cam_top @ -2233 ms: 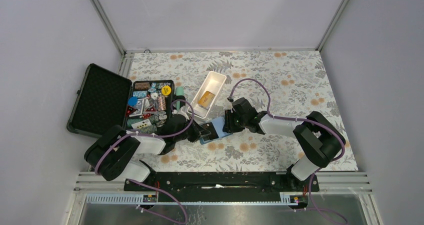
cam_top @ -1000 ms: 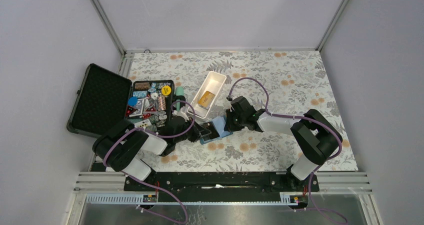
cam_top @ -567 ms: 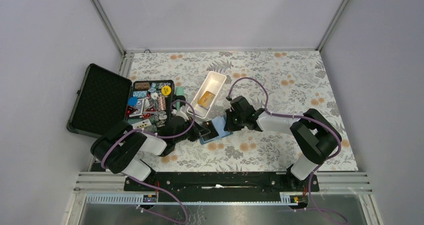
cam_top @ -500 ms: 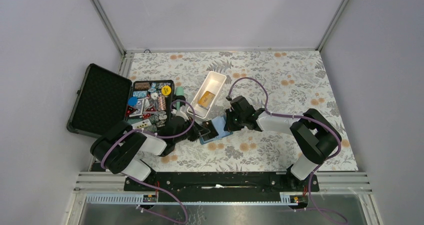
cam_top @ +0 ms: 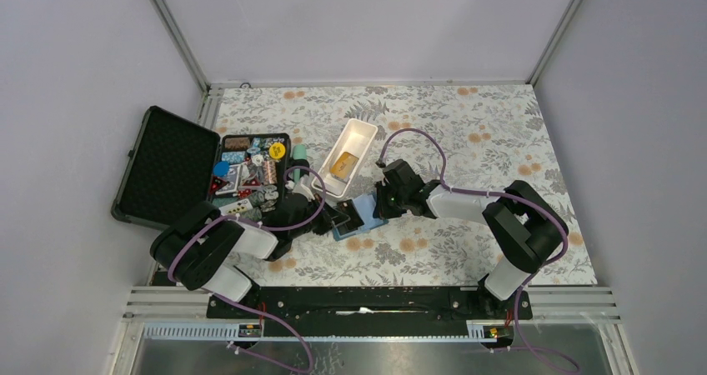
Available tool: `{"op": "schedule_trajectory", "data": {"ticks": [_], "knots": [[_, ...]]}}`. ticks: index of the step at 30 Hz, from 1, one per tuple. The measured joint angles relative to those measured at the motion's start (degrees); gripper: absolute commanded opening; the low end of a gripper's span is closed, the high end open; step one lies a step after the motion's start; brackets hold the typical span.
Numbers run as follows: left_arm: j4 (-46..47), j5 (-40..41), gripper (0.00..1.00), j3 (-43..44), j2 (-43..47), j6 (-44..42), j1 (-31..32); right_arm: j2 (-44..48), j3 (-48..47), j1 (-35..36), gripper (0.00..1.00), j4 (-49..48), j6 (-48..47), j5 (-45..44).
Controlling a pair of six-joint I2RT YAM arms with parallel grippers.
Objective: Put the credit cards into the card holder
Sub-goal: Insert the credit card into the card holder.
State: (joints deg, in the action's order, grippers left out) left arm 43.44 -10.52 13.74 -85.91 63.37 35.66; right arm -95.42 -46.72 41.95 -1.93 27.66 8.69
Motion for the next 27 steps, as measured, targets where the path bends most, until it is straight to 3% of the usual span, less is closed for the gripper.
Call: {"op": "schedule_trajectory", "data": {"ticks": [27], "knots": [[7.3, -0.5, 0.00, -2.3, -2.8, 4.0, 0.0, -0.6, -1.1, 0.6, 0.00, 1.1, 0.0, -0.7]]}}
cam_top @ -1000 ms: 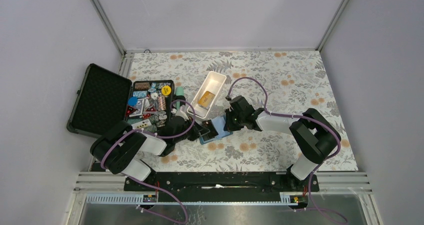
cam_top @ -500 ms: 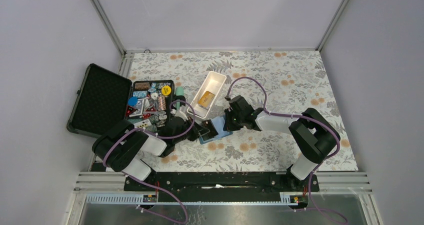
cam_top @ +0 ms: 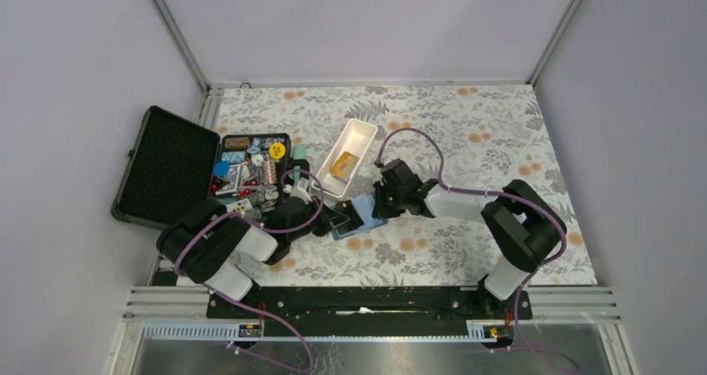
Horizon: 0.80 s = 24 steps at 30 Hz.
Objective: Put the credit cards into the card holder
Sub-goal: Insert the credit card into the card holder.
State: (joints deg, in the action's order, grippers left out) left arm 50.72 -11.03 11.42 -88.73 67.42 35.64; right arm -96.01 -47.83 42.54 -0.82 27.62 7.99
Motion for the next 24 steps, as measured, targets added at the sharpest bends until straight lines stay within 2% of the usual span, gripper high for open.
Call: {"op": "schedule_trajectory", "data": {"ticks": [15, 24], "knots": [[1.8, -0.3, 0.00, -1.4, 0.0, 1.7, 0.6, -0.2, -0.5, 0.3, 0.00, 0.7, 0.0, -0.5], [5.6, -0.8, 0.00, -1.4, -2.9, 1.7, 0.6, -0.2, -0.7, 0.5, 0.00, 1.2, 0.0, -1.0]]}}
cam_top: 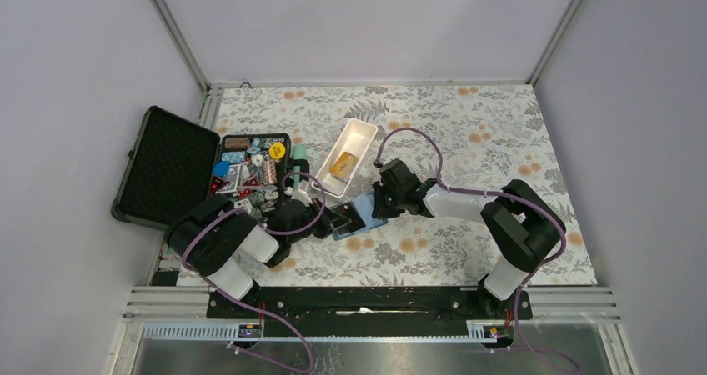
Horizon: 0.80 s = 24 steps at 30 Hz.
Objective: Put the credit cards into the card holder
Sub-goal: Insert the credit card into the card holder.
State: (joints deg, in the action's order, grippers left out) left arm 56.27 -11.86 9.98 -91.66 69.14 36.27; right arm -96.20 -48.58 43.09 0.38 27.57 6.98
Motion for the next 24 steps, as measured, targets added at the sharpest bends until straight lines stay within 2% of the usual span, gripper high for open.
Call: {"op": "schedule_trajectory", "data": {"ticks": [24], "knots": [[1.4, -0.2, 0.00, -0.4, -0.8, 0.8, 0.0, -0.2, -0.5, 0.2, 0.00, 0.7, -0.2, -0.4]]}}
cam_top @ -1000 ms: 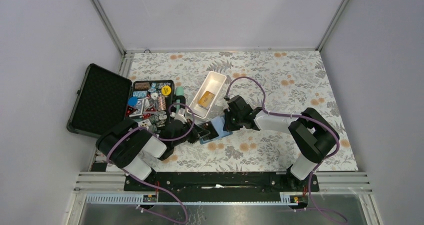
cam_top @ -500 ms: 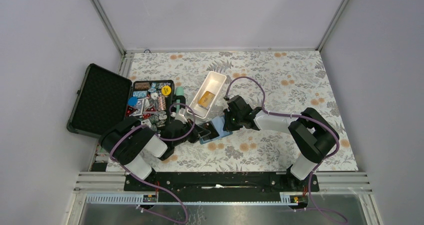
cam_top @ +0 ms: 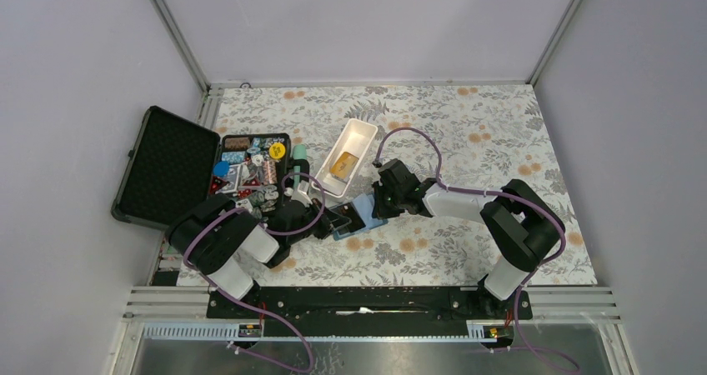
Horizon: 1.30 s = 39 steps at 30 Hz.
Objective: Put the credit cards into the card holder
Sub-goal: Insert the credit card into the card holder.
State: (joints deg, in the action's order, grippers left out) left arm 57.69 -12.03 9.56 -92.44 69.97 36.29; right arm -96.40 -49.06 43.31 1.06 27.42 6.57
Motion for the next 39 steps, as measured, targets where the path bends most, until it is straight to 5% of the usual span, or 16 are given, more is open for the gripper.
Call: {"op": "schedule_trajectory", "data": {"ticks": [25, 39], "knots": [[9.4, 1.7, 0.00, -2.9, -3.6, -1.8, 0.3, -0.1, -0.5, 0.7, 0.00, 0.9, 0.0, -0.1], [4.7, 2.8, 0.00, -2.9, 0.7, -5.0, 0.5, -0.1, -0.5, 0.8, 0.00, 0.9, 0.0, -0.1]]}}
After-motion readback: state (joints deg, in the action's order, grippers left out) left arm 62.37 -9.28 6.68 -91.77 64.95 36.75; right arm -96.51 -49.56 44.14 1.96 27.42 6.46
